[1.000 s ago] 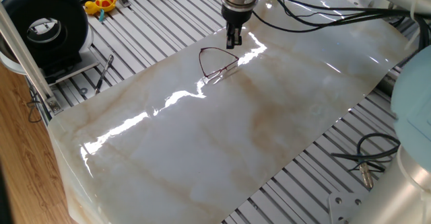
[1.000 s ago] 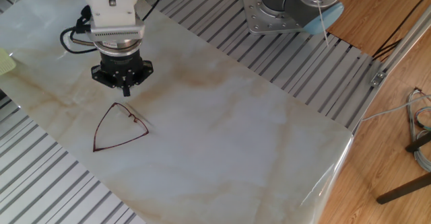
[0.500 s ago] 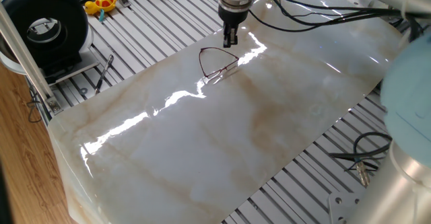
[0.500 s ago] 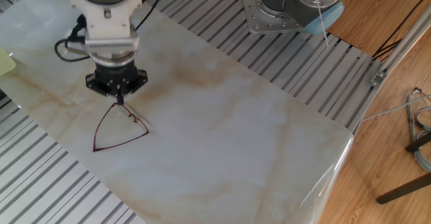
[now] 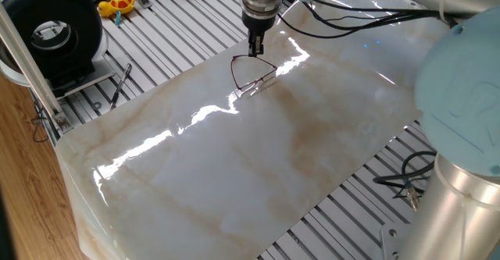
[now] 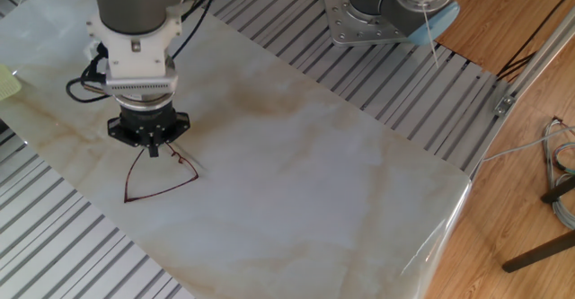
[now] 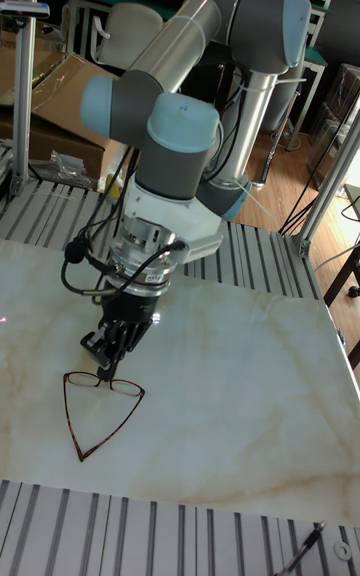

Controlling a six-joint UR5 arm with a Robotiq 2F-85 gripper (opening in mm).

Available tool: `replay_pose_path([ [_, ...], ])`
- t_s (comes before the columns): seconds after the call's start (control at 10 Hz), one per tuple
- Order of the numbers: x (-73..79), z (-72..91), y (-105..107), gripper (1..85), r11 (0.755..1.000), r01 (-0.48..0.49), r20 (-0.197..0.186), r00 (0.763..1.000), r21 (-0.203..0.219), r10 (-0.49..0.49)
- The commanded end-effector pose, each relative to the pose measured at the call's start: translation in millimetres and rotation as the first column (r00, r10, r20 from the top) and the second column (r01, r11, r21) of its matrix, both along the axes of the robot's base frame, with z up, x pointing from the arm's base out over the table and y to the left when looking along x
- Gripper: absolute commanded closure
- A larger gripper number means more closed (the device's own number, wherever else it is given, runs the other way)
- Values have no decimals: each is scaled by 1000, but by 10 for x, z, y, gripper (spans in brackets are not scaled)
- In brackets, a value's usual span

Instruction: Unfold the leg of the glasses (with one hand)

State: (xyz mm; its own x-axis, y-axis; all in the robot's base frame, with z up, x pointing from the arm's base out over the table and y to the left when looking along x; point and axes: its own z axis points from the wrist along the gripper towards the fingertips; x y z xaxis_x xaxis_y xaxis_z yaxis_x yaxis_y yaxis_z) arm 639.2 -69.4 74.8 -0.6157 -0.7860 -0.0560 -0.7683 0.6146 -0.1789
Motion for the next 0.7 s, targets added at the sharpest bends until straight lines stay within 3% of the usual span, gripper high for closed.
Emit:
replay_pose_path([
  [0.0,144,-118,78,843,1000,4,17,1000,28,-5],
  [0.2,228,-247,203,843,998,5,26,1000,59,-6],
  [0.5,151,-186,53,843,999,18,7,1000,28,-19],
  [0.6,194,-177,42,843,1000,14,23,1000,23,-15],
])
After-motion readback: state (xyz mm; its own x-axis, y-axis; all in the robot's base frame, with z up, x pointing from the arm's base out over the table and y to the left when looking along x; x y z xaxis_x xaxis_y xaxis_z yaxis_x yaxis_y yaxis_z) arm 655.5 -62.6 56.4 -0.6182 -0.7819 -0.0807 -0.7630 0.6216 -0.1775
